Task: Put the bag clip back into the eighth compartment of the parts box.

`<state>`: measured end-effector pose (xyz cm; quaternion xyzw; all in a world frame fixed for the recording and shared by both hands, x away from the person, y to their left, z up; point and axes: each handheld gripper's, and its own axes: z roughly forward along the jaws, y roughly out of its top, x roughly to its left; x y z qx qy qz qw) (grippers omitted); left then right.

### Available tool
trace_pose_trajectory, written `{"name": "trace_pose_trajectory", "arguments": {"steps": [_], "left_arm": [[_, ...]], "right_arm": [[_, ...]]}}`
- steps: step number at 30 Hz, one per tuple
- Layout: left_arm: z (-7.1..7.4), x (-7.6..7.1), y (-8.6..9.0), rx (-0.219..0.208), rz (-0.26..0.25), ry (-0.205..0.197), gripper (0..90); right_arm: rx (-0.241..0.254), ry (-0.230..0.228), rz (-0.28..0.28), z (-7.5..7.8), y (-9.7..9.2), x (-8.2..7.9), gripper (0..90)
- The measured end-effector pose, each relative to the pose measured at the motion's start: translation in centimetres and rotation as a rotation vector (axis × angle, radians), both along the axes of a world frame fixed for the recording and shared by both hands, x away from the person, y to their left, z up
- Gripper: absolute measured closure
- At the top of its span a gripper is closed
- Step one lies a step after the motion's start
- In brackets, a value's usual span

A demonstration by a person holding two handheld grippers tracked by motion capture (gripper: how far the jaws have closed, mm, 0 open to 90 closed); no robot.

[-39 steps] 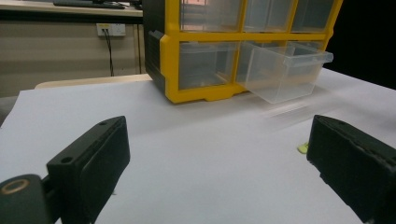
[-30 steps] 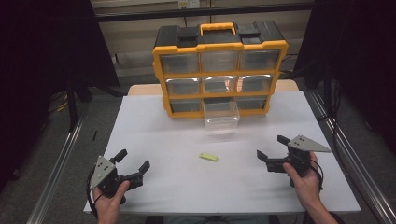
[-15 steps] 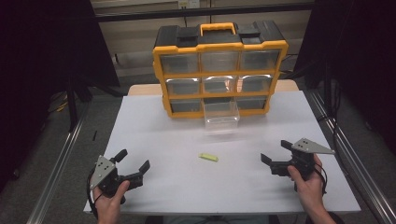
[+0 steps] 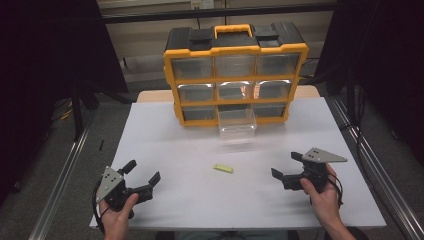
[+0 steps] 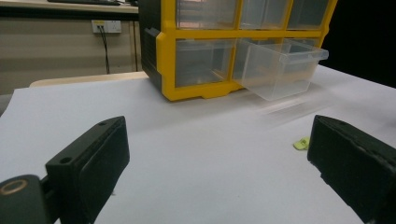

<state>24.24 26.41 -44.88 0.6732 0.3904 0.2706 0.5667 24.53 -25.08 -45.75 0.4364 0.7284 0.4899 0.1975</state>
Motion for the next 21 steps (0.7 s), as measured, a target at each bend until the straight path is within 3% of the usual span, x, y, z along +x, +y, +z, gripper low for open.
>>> {"name": "trace_pose_trajectory", "arguments": {"steps": [21], "left_arm": [[0.0,0.0,0.0,0.017,-0.01,0.0,5.7]], "right_arm": [[-0.026,0.073,0.161,0.3,3.2,1.4,3.8]]}}
